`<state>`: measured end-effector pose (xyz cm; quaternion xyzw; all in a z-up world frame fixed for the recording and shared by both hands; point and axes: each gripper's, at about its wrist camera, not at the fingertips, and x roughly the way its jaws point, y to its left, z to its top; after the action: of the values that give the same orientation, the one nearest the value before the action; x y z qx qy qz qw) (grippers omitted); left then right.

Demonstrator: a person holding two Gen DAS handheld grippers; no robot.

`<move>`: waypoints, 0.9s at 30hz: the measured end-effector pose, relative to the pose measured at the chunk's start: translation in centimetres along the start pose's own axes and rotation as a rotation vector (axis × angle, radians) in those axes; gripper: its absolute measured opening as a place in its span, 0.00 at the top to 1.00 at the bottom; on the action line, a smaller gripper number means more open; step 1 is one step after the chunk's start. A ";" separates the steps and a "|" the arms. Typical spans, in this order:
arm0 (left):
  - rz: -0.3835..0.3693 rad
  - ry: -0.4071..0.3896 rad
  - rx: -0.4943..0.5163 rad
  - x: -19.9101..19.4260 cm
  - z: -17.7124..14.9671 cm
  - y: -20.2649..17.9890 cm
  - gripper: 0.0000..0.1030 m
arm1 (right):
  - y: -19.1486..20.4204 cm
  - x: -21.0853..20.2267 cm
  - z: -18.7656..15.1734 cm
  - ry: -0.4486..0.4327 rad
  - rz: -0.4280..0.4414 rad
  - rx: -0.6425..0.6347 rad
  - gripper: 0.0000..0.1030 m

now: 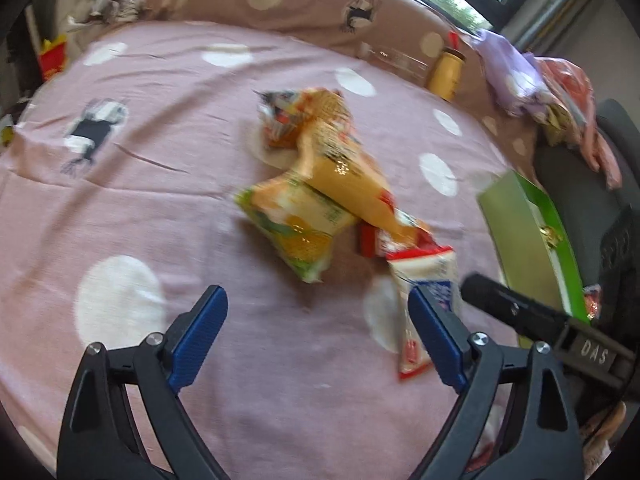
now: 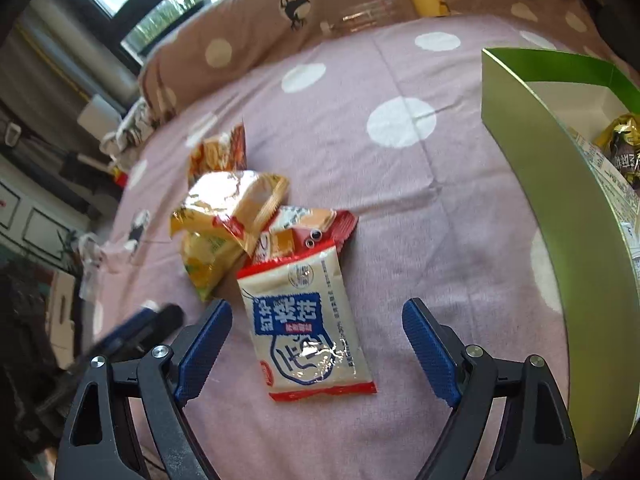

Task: Organize snacks
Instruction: 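Grasp the white-and-blue biscuit pack with the right gripper, then carry the biscuit pack into the green box and release it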

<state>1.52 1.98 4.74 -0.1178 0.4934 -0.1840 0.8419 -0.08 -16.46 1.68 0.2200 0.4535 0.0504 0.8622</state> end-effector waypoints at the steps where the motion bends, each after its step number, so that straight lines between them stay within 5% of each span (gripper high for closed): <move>1: -0.036 0.021 0.004 0.3 -0.2 -0.4 0.17 | -0.1 -0.2 0.0 -0.008 0.003 -0.001 0.16; 4: -0.122 0.072 0.005 1.2 -0.9 -1.6 0.23 | -0.3 0.4 0.2 0.009 0.021 0.009 0.31; 12: -0.151 0.135 0.051 3.3 -2.1 -3.9 0.32 | 0.2 3.4 -0.2 0.109 0.086 0.026 0.32; 14: -0.149 0.129 0.075 3.6 -2.2 -4.4 0.33 | 0.3 3.9 -0.4 0.118 0.076 0.020 0.32; 17: -0.185 0.117 0.080 4.1 -2.2 -5.0 0.51 | 0.4 4.0 -0.4 0.113 0.077 0.011 0.45; 27: -0.130 0.012 0.160 3.0 -2.3 -6.4 0.53 | 1.0 2.3 -0.4 0.071 0.090 -0.008 0.46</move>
<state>-0.39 -5.16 3.65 -0.0810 0.4734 -0.2775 0.8320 1.04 -14.74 0.14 0.2348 0.4733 0.0986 0.8433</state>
